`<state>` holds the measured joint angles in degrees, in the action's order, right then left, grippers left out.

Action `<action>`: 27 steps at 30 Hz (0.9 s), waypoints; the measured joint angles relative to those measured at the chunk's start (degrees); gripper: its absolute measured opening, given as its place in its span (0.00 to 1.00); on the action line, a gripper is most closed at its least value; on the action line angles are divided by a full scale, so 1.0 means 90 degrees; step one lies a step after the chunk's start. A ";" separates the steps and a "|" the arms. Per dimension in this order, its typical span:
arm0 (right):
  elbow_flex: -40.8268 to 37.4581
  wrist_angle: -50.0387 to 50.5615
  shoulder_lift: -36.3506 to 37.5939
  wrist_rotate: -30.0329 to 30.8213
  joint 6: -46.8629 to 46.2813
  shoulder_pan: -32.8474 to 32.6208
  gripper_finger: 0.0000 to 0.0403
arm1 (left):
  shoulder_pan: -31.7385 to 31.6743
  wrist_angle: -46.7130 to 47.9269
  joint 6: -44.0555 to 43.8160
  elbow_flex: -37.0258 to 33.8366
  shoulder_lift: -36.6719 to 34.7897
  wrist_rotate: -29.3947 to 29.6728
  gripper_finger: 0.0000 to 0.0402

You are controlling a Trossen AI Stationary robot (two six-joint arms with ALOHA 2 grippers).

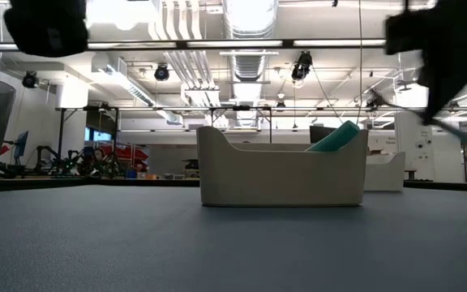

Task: Sort silverware by color (type)
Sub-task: Put the blue spoon into the white bin

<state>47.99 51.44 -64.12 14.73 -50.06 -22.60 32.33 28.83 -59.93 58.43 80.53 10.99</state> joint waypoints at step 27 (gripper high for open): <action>0.0007 -0.2497 -0.1186 -0.0027 0.5484 0.7004 0.14 | -0.2043 0.0037 0.0933 -0.0007 0.0000 0.4680 0.13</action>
<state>48.05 28.96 -74.79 14.48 -0.71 40.43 13.95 29.16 -51.54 58.37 80.53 53.11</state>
